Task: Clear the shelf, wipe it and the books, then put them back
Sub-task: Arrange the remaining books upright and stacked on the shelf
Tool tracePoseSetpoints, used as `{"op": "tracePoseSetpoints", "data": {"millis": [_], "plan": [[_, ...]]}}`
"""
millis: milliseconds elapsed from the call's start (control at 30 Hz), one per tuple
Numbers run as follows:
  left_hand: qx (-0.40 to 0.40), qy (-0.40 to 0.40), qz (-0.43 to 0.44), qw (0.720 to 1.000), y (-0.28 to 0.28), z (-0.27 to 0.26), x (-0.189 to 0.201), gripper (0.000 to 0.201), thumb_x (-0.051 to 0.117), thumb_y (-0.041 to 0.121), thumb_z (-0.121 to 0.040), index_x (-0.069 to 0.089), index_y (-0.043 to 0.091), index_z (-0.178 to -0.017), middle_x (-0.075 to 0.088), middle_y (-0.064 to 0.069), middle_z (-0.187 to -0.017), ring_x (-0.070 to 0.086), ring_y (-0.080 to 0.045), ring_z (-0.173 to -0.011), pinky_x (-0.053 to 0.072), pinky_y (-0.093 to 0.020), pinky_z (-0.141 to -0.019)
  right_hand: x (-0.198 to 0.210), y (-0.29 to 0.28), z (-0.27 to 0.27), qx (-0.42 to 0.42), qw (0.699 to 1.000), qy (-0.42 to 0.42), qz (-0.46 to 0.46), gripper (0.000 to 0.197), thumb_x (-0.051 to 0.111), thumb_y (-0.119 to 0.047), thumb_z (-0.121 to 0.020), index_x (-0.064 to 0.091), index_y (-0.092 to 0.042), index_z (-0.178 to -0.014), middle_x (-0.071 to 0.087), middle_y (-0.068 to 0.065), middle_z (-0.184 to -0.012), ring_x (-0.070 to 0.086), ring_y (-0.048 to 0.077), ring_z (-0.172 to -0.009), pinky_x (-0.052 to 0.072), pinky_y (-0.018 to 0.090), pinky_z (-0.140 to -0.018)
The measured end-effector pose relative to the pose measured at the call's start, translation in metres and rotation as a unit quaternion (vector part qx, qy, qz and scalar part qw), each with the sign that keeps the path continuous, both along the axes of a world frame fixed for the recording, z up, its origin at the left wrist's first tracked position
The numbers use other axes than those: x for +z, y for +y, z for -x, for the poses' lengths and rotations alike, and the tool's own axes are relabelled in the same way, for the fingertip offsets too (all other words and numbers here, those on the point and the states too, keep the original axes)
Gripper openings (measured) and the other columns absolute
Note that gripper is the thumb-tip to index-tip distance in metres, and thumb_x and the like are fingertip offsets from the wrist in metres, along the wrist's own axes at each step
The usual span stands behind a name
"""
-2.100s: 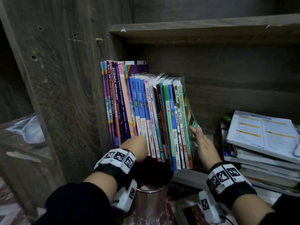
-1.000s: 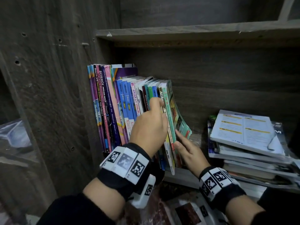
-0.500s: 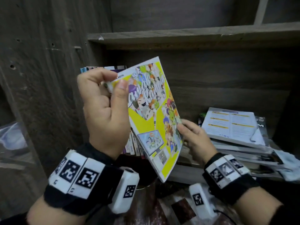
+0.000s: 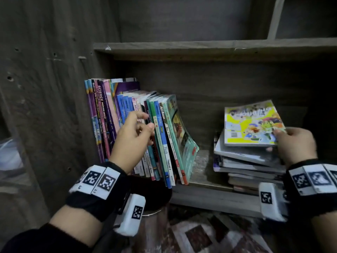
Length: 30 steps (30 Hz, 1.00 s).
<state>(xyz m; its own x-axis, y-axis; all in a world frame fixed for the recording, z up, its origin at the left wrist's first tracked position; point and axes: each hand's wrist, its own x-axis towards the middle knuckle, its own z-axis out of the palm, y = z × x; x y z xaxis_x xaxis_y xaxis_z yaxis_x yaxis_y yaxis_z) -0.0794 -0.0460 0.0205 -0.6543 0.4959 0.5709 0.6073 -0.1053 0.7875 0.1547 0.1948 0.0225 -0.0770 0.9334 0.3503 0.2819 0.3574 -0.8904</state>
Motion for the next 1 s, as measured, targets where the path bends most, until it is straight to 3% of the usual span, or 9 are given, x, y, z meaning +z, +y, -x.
{"op": "tracePoseSetpoints", "data": {"millis": [67,133,233,300,400,500,633,767,1000], "plan": [[0.003,-0.017,0.096,0.995,0.001,0.010,-0.006,0.008,0.054,0.020,-0.096,0.055,0.025,-0.090,0.068,-0.005,-0.078,0.065,-0.014,-0.064,0.048,-0.029,-0.056,-0.002,0.003,0.002,-0.031,0.988,-0.149,-0.015,0.027,0.049,-0.013,-0.096,0.063,0.010,-0.100,0.062,0.028,-0.085,0.060,0.040,-0.081,0.046,0.028,-0.063],[-0.013,-0.004,0.259,0.966,0.003,0.019,-0.018,0.012,0.060,0.022,-0.093,0.061,0.017,-0.083,0.071,-0.007,-0.077,0.069,-0.020,-0.068,0.054,-0.033,-0.056,-0.002,-0.002,0.009,-0.089,0.957,-0.267,-0.068,0.032,0.052,-0.016,-0.093,0.058,0.004,-0.117,0.052,0.034,-0.118,0.047,0.047,-0.111,0.041,0.042,-0.088],[-0.069,-0.006,0.430,0.900,0.013,0.022,-0.047,0.022,0.067,0.027,-0.089,0.064,0.012,-0.074,0.072,-0.009,-0.077,0.069,-0.022,-0.069,0.056,-0.030,-0.055,-0.004,-0.017,0.025,-0.113,0.925,-0.172,-0.319,0.036,0.053,-0.014,-0.085,0.063,-0.004,-0.118,0.055,0.027,-0.116,0.047,0.046,-0.111,0.037,0.043,-0.093],[-0.087,-0.024,0.474,0.876,0.022,0.017,-0.066,0.025,0.066,0.031,-0.089,0.064,0.011,-0.075,0.072,-0.010,-0.077,0.069,-0.021,-0.066,0.055,-0.028,-0.053,-0.008,-0.040,0.048,-0.002,0.922,-0.078,-0.379,0.031,0.051,-0.009,-0.083,0.069,-0.007,-0.108,0.064,0.017,-0.105,0.058,0.036,-0.100,0.039,0.032,-0.088],[-0.083,-0.045,0.479,0.872,0.036,0.014,-0.084,0.031,0.059,0.033,-0.094,0.064,0.011,-0.073,0.071,-0.013,-0.073,0.070,-0.028,-0.068,0.057,-0.033,-0.060,-0.028,-0.075,0.092,0.222,0.956,-0.081,-0.175,0.028,0.055,-0.010,-0.092,0.068,-0.021,-0.114,0.070,0.004,-0.106,0.065,0.018,-0.090,0.048,0.022,-0.075],[-0.078,-0.078,0.457,0.883,0.046,0.010,-0.094,0.029,0.054,0.025,-0.097,0.060,0.005,-0.077,0.066,-0.017,-0.071,0.066,-0.031,-0.067,0.058,-0.040,-0.066,-0.064,-0.093,0.130,0.316,0.924,-0.214,-0.037,0.046,0.058,-0.021,-0.090,0.051,-0.026,-0.135,0.065,0.000,-0.121,0.063,0.015,-0.095,0.047,0.017,-0.075],[-0.041,-0.024,0.470,0.881,0.053,0.010,-0.099,0.026,0.050,0.017,-0.096,0.063,-0.005,-0.092,0.069,-0.020,-0.077,0.068,-0.033,-0.070,0.058,-0.042,-0.069,-0.077,-0.092,0.150,0.312,0.907,-0.280,-0.048,0.069,0.059,-0.036,-0.082,0.028,-0.034,-0.144,0.064,0.001,-0.117,0.062,0.020,-0.096,0.053,0.032,-0.083],[0.024,0.094,0.477,0.873,0.058,0.013,-0.099,0.032,0.048,0.022,-0.097,0.062,-0.006,-0.102,0.068,-0.020,-0.096,0.065,-0.034,-0.089,0.052,-0.034,-0.076,-0.079,-0.083,0.158,0.316,0.897,-0.307,-0.022,0.091,0.064,-0.038,-0.083,0.007,-0.032,-0.152,0.061,0.002,-0.124,0.061,0.019,-0.104,0.052,0.032,-0.087],[-0.001,0.021,0.457,0.889,0.061,0.021,-0.104,0.040,0.058,0.035,-0.093,0.067,-0.004,-0.091,0.070,-0.020,-0.088,0.068,-0.029,-0.081,0.056,-0.038,-0.080,-0.080,-0.070,0.157,0.344,0.881,-0.322,-0.036,0.090,0.068,-0.028,-0.087,0.006,-0.024,-0.154,0.053,0.005,-0.138,0.055,0.019,-0.119,0.045,0.032,-0.099]]}}
